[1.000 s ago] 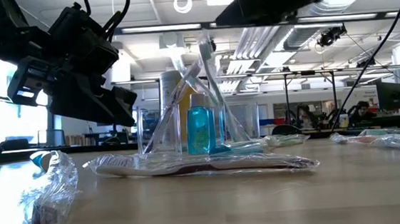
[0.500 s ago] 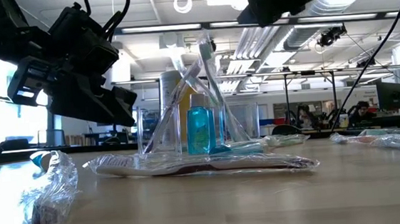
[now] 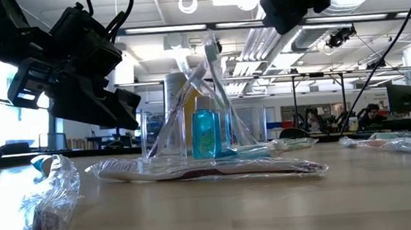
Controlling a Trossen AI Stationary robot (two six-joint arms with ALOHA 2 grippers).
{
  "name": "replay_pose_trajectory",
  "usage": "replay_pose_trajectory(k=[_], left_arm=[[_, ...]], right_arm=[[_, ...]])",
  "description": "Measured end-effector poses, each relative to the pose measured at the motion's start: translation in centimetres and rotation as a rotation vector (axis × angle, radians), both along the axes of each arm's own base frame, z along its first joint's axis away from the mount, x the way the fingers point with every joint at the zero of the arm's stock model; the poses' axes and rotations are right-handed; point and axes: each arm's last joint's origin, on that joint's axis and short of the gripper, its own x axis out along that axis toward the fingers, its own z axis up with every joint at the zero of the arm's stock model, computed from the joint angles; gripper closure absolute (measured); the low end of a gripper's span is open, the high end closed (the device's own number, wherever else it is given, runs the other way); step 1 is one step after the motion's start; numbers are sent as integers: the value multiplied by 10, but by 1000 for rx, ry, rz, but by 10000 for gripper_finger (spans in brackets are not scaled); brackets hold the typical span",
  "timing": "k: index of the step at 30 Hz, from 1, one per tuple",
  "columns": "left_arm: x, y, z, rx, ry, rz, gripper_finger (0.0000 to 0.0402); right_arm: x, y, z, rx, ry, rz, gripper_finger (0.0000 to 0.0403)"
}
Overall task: Pick & Place toothbrushing station
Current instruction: Put the violet toothbrush into the transparent organizer
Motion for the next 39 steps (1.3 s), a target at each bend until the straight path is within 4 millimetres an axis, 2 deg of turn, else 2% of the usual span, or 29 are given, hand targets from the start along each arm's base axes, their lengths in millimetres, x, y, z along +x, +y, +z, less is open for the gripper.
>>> replay_pose_trajectory(k=[19, 28, 39], left_arm=[[0, 0, 0, 0, 0, 0, 234], [0, 0, 0, 0, 0, 0, 234], [0, 0, 0, 0, 0, 0, 234]], right_arm=[[-1, 2, -1, -29, 60, 9, 195], [-1, 2, -9, -56, 118, 11, 195], [2, -8, -10, -30, 65, -27, 195]])
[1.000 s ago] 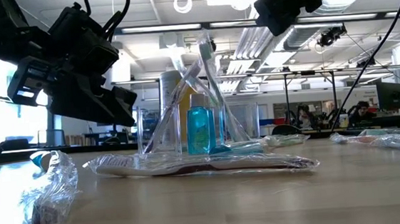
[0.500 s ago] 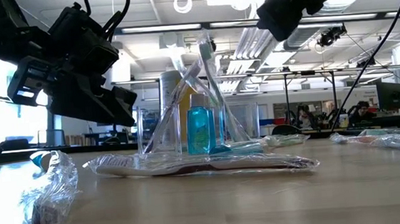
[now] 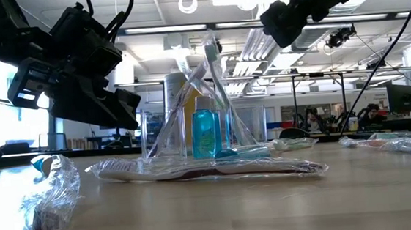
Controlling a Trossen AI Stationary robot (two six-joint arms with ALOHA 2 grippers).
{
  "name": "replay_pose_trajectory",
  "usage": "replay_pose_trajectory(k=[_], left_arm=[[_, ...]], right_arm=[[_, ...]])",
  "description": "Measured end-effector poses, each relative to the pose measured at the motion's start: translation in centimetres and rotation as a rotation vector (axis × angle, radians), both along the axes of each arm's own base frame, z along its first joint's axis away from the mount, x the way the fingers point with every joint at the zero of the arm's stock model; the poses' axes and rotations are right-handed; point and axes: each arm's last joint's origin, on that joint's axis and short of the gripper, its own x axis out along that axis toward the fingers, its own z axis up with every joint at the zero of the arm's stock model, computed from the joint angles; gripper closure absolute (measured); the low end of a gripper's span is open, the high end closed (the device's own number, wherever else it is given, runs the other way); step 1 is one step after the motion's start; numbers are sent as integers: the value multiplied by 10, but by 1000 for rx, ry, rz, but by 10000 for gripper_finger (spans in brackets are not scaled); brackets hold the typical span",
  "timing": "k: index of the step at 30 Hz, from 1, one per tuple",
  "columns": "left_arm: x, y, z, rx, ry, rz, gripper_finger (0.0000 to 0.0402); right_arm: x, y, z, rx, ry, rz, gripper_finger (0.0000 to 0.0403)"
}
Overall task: Pick & Place toothbrushing station
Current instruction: Put the violet toothbrush into the transparent organizer
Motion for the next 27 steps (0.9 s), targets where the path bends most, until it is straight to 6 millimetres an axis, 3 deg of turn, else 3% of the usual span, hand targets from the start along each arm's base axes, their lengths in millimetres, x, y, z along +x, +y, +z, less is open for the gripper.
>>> replay_pose_trajectory(k=[24, 27], left_arm=[[1, 0, 1, -2, -6, 17, 234], [0, -4, 0, -235, 110, 84, 234]], right_arm=[[-1, 2, -3, 19, -37, 18, 195], [1, 1, -3, 31, -39, 53, 195]])
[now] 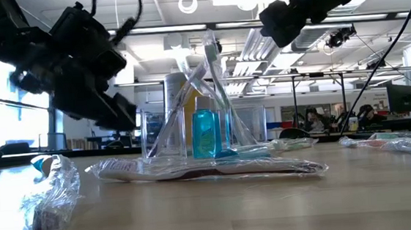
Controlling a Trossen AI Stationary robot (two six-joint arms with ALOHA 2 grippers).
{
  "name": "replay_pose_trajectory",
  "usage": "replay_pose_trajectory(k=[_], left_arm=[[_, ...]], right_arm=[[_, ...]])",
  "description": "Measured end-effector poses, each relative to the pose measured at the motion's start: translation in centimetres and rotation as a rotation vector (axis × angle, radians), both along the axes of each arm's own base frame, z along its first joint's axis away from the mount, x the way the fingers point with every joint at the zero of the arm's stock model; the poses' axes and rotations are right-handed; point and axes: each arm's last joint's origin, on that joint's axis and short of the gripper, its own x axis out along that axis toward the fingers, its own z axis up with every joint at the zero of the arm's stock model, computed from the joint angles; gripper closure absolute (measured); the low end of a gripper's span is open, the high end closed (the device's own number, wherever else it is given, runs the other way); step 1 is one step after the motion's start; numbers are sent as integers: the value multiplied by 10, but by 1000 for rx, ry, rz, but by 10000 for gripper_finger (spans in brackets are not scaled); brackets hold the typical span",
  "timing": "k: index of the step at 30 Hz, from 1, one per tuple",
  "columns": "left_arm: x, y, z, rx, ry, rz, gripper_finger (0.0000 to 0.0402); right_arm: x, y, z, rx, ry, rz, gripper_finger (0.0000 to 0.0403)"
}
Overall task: Pick & Place toothbrushing station
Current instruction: Put the violet toothbrush into the transparent organizer
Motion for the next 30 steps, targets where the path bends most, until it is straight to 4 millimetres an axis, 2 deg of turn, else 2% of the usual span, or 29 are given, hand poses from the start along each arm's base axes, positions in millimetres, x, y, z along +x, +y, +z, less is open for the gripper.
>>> replay_pose_trajectory(k=[2, 5, 15, 22, 25, 30], left_arm=[[0, -4, 1, -143, 58, 42, 234], [1, -9, 3, -221, 89, 59, 234], [-2, -29, 3, -263, 125, -4, 234], [-5, -48, 2, -212, 114, -68, 234], [-6, -55, 2, -91, 56, -59, 234], [-10, -71, 1, 125, -59, -172, 234]], right_arm=[[2, -1, 0, 19, -15, 39, 195], [4, -2, -1, 39, -20, 93, 195], [6, -8, -1, 44, -19, 91, 195], [6, -8, -1, 43, -14, 94, 195], [6, -8, -1, 42, -14, 94, 195], [6, -8, -1, 42, -13, 94, 195]])
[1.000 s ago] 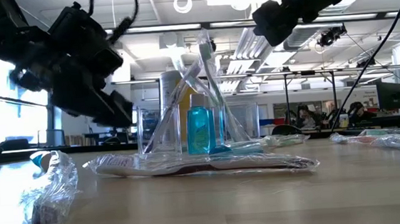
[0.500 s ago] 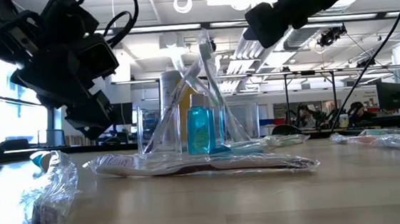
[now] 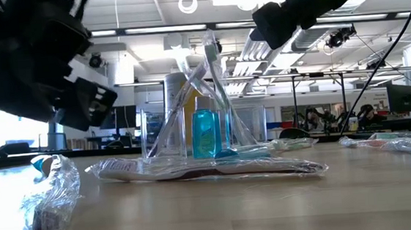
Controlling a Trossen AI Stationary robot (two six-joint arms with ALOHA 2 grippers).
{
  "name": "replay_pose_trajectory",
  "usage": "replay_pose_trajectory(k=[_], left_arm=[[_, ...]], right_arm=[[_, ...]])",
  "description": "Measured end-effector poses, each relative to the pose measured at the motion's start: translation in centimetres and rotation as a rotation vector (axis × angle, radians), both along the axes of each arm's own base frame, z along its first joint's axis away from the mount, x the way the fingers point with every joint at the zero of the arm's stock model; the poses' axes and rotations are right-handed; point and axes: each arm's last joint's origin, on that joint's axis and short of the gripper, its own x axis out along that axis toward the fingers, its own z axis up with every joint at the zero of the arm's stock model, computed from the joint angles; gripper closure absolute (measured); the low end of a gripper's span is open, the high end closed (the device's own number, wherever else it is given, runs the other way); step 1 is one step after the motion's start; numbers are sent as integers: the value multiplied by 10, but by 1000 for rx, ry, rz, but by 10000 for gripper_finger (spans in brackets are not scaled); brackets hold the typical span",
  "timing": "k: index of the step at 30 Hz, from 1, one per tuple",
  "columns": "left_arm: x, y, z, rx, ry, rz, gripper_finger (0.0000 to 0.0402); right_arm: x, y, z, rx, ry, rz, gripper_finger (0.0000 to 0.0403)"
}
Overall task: Pick & Place toothbrushing station
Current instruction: Put the violet toothbrush into the transparent organizer
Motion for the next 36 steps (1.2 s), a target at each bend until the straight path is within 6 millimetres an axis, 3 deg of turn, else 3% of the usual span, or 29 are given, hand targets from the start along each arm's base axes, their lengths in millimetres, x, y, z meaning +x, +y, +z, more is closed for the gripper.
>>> replay_pose_trajectory(k=[6, 13, 32, 36], left_arm=[[-3, -8, -1, 29, -7, -27, 234], [-6, -2, -10, 111, 84, 117, 234], [-1, -4, -35, 161, 143, 85, 234], [0, -5, -34, 161, 122, 54, 255]], right_arm=[[0, 0, 0, 0, 0, 1, 195], [1, 1, 0, 10, -1, 33, 195], [2, 1, -1, 21, 2, 82, 195], [2, 1, -1, 21, 2, 82, 195]])
